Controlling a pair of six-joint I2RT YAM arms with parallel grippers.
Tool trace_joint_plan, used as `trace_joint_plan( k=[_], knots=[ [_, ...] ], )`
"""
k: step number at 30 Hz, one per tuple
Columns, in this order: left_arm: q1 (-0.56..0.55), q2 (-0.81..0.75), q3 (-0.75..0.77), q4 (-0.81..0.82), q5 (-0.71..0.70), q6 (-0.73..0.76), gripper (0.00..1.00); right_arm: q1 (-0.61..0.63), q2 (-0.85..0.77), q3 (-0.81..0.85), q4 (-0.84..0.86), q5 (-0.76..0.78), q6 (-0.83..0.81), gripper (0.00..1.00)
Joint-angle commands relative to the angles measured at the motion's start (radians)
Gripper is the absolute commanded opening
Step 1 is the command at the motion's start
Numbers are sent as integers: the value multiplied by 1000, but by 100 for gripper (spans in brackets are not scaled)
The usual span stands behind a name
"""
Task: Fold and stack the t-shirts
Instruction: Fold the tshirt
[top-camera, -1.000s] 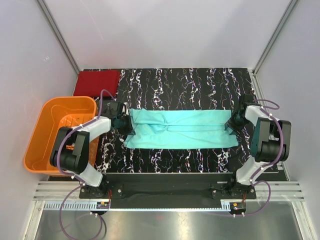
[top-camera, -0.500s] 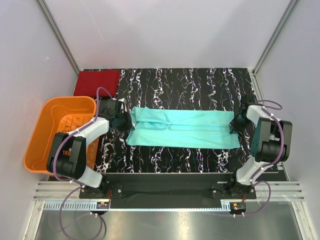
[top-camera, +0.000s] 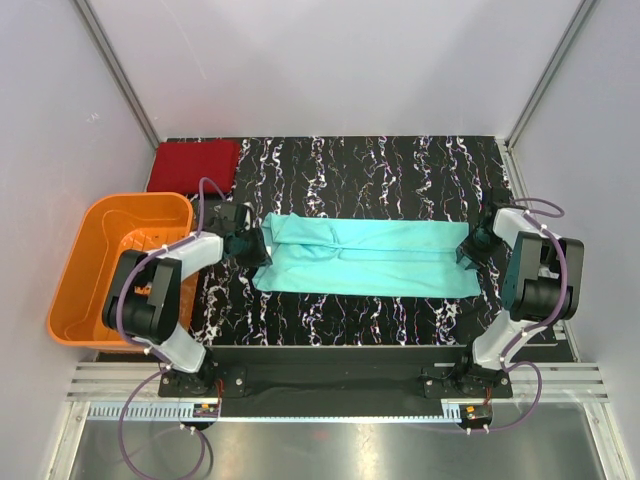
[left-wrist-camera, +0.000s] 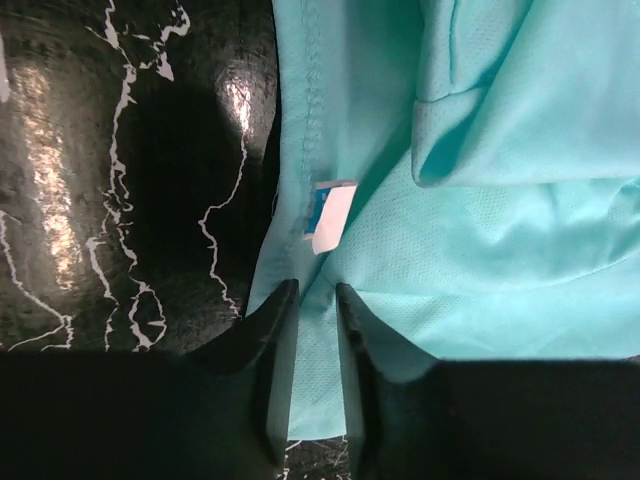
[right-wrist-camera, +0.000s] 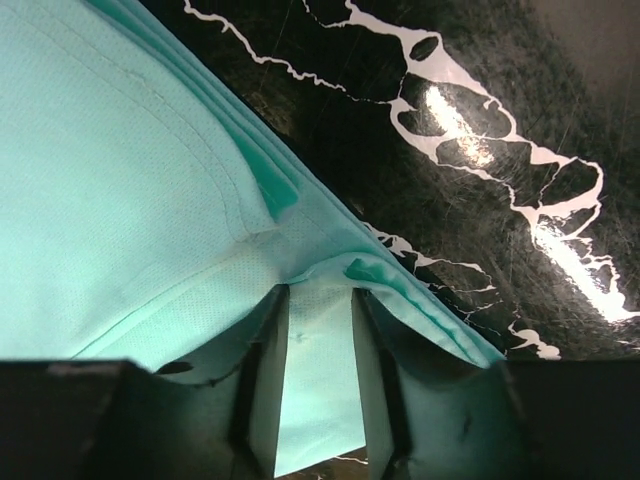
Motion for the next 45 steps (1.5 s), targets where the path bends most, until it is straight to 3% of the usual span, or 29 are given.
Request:
trace_joint_plan(
  k=[1, 7, 10, 14, 18, 22, 26, 31, 36, 45],
  knots=[
    [2, -92, 34, -23, -89, 19, 31, -7, -59, 35, -11, 32, -36, 40],
    [-34, -244, 83, -99, -112, 42, 37, -3, -146, 40, -34, 0, -68, 55],
    [-37, -268, 69, -27, -22, 42, 38, 11, -175, 34, 14, -140, -88, 71],
    [-34, -222, 126, -7, 34, 52, 44, 63, -188, 51, 82, -318, -126, 80],
    [-21, -126, 226, -24, 103, 71, 46, 97, -136, 87, 127, -412, -129, 78],
    [-7, -15, 325, -59, 167, 75, 46, 125, -102, 124, 124, -367, -100, 73],
    [2, 35, 332, -60, 175, 63, 48, 125, -74, 137, 93, -303, -65, 59],
    [16, 91, 313, -37, 192, 54, 48, 100, -76, 95, 62, -148, -7, 64],
    [19, 120, 309, -19, 183, 62, 49, 34, -74, 40, 73, -126, 49, 68],
    [21, 152, 309, -8, 178, 43, 48, -29, -13, 25, 113, -123, 92, 67]
  ],
)
